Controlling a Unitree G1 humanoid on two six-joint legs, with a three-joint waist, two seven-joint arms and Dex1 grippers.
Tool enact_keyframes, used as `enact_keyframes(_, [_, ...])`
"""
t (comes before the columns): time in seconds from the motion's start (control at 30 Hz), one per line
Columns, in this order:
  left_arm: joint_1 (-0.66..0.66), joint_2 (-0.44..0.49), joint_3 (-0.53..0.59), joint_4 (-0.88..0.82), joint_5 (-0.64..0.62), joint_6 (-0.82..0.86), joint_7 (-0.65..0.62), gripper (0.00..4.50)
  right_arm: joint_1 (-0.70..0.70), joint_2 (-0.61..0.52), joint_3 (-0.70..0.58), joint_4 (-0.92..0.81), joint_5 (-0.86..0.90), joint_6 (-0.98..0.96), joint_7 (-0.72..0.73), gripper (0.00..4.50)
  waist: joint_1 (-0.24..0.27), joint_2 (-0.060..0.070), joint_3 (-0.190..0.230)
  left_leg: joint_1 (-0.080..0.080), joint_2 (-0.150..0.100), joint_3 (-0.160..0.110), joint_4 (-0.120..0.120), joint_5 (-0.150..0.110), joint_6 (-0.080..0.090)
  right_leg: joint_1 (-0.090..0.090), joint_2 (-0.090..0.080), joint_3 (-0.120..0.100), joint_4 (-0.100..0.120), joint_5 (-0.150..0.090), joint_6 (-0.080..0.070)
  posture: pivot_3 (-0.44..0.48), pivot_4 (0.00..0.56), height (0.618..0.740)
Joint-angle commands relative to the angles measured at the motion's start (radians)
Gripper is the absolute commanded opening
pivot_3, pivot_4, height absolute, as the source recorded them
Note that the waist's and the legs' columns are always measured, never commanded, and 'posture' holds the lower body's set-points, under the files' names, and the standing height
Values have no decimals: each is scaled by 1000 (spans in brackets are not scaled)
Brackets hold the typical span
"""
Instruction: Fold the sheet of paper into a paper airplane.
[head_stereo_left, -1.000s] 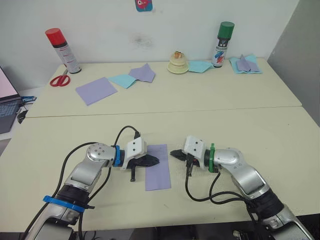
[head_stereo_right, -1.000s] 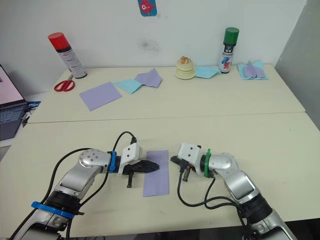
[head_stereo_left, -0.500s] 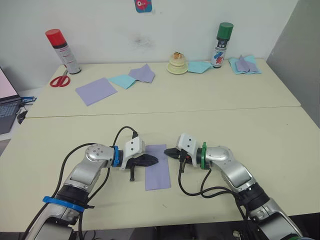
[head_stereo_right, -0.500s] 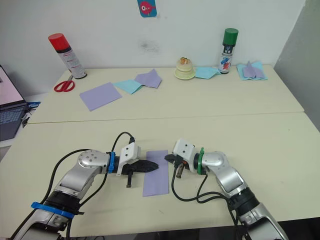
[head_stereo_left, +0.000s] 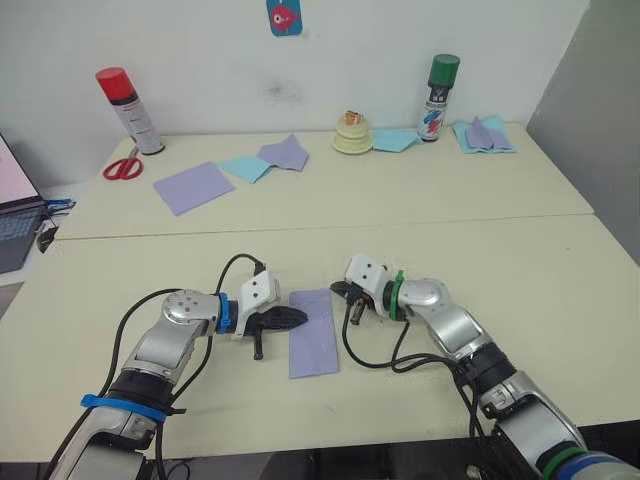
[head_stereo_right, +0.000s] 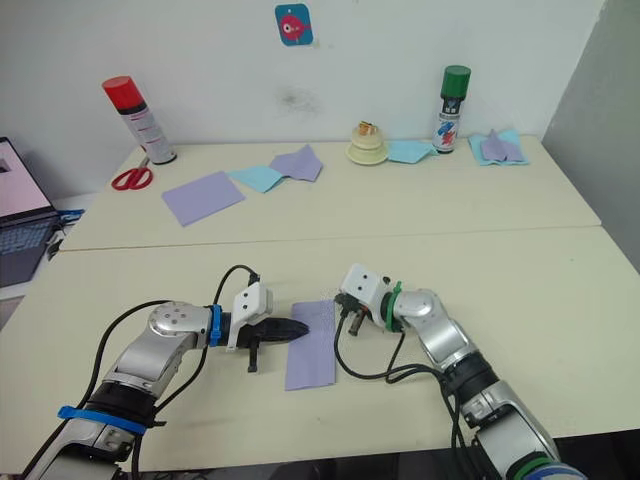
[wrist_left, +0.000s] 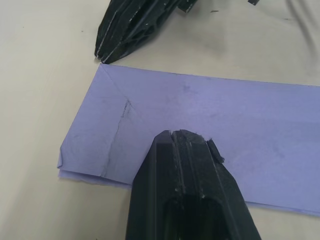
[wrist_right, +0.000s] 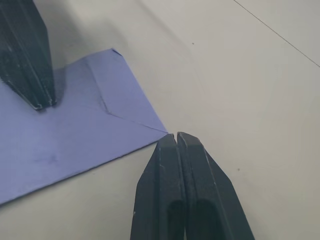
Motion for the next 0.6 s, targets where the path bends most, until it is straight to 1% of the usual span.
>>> enact_keyframes(0.03, [37,16,-28,81,72,26,27,0,20,-3,-71,-65,66,-62,29,40,1,0,0,0,0,0,0,0,0,0,0,0,0,0,0,0,150,740])
enact_keyframes(0.13, [40,15,-27,78,70,27,26,0,49,-2,-103,-161,134,-70,74,40,0,0,0,0,0,0,0,0,0,0,0,1,0,0,0,0,150,740])
enact_keyframes(0.23, [43,16,-27,75,70,27,25,0,73,-11,-101,-218,154,-48,101,40,0,0,0,0,1,0,0,0,0,0,0,1,0,0,0,0,150,740])
enact_keyframes(0.37, [45,14,-31,72,69,27,22,0,129,-34,-28,-267,140,3,160,40,1,0,0,0,1,0,0,0,0,0,1,0,-1,0,0,0,150,740])
enact_keyframes(0.6, [46,15,-32,69,68,28,16,0,171,-27,76,-250,106,68,192,40,1,1,0,0,2,0,-1,0,0,-1,1,0,-1,0,0,0,150,740])
